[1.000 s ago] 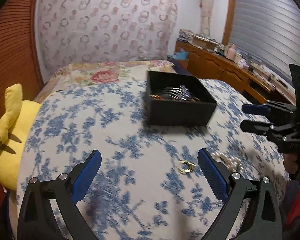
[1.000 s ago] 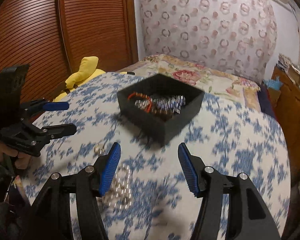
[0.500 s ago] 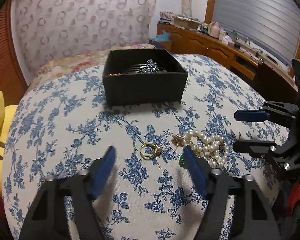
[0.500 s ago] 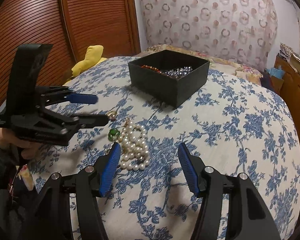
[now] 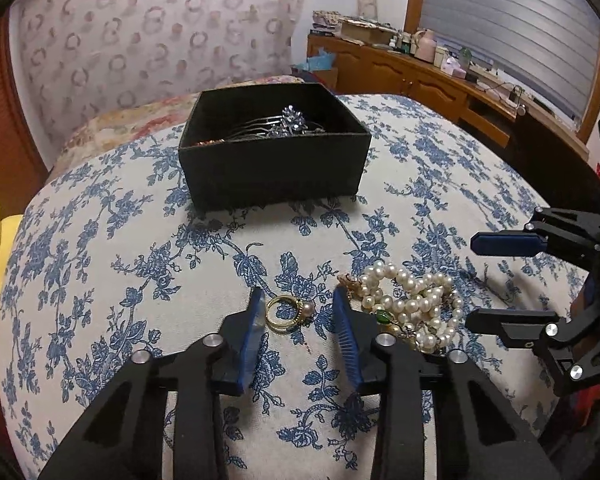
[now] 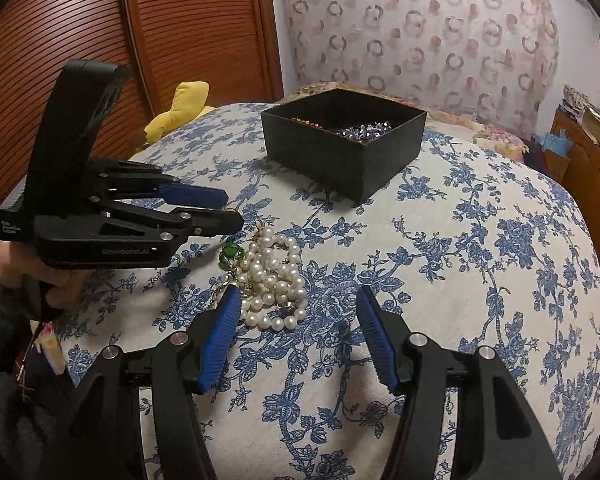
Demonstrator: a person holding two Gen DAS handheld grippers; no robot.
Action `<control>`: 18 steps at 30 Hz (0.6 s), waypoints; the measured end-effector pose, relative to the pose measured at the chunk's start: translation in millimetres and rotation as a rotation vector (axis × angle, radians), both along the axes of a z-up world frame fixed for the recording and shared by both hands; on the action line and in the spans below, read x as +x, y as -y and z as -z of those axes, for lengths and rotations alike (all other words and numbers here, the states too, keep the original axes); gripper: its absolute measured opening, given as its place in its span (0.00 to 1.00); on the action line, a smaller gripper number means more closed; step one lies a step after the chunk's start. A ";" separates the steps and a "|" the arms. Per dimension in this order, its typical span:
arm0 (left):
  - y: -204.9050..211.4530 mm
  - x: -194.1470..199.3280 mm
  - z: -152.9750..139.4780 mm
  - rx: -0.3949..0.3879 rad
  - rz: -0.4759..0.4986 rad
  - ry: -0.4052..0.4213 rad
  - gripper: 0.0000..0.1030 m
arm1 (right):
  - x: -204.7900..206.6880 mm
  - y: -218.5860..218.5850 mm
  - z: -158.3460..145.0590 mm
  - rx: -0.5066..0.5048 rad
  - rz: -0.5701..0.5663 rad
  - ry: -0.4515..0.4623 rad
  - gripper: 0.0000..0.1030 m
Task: Organize jewelry
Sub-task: 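Grasp the gold ring with the left tool while the right tool grasps the pearl necklace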
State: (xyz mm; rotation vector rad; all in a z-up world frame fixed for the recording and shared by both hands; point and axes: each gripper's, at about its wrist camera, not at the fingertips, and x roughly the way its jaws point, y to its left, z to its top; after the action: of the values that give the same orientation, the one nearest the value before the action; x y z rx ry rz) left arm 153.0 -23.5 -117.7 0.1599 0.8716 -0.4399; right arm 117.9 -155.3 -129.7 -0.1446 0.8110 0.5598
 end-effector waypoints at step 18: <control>-15.2 -11.2 -4.5 -0.033 -0.035 0.031 0.22 | 26.5 -20.3 -1.3 0.017 -0.047 -0.022 0.45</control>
State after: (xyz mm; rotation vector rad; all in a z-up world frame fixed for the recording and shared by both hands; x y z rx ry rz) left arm 141.8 -8.2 -113.2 0.1201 0.8351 -0.4177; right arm 144.4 -135.0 -128.4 -0.1425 0.8261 0.6135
